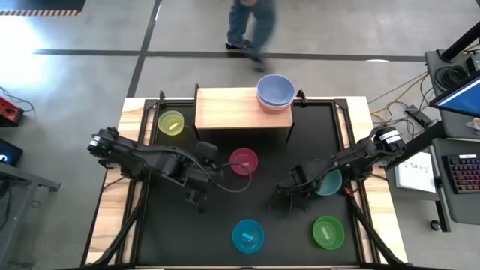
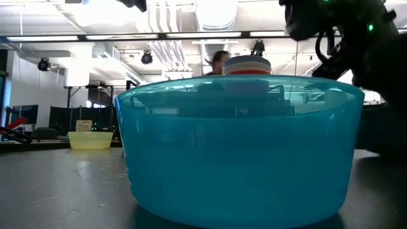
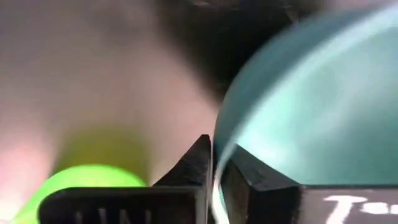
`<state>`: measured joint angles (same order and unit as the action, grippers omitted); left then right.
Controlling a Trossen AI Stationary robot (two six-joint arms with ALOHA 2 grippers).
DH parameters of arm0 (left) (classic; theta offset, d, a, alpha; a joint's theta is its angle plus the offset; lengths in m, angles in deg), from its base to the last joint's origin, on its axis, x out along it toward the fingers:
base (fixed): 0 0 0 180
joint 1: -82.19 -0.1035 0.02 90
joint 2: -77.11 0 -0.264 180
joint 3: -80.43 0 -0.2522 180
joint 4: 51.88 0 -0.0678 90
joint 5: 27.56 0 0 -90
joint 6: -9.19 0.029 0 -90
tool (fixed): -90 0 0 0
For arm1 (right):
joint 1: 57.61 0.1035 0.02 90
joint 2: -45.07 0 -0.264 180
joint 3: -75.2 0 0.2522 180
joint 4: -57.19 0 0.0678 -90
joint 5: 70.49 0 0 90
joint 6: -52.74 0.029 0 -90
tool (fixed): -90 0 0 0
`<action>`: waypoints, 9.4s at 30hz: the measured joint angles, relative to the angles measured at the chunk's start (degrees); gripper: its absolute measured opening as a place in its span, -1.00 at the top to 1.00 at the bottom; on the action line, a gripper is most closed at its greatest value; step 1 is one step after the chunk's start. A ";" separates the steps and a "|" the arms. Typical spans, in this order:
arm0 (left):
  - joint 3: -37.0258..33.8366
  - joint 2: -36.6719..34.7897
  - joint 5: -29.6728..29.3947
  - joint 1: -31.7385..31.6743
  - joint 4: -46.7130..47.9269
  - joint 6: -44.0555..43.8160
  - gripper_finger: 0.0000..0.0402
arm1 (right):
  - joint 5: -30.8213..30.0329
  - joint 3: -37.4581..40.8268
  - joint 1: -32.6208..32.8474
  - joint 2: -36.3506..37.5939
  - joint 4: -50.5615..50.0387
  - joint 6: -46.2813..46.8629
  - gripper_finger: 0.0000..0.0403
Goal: Place and stack bowls onto a shelf
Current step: Stack the green bowl on top of the purple bowl, then put the pink bowl on the shelf
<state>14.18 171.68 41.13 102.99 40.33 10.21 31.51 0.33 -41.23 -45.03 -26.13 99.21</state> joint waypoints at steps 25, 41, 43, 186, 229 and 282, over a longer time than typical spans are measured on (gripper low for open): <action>0.00 0.76 20.83 0.59 -28.50 26.41 0.43 | 2.98 -34.50 8.35 0.17 8.89 -39.74 0.96; 0.00 2.44 20.44 -0.74 -36.81 35.89 0.32 | 10.51 -37.89 8.48 0.09 8.79 -61.83 0.96; 0.00 2.81 21.52 -1.01 -37.77 35.99 0.32 | 10.52 -37.89 8.48 0.07 8.81 -64.07 0.96; 0.50 12.65 35.33 -45.46 -63.89 35.79 1.00 | -25.06 -60.27 3.34 0.35 -20.48 -27.60 0.33; -0.03 5.42 41.90 -35.53 -22.45 22.52 0.29 | -25.06 -56.17 3.34 0.35 -20.45 -26.95 0.36; -34.99 9.04 39.76 -27.96 -59.69 17.21 0.29 | -25.08 -40.82 5.11 0.76 -18.01 -23.50 0.36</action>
<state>-20.82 180.72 80.88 75.03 -19.36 27.42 6.43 -40.49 -36.12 -44.27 -44.14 75.71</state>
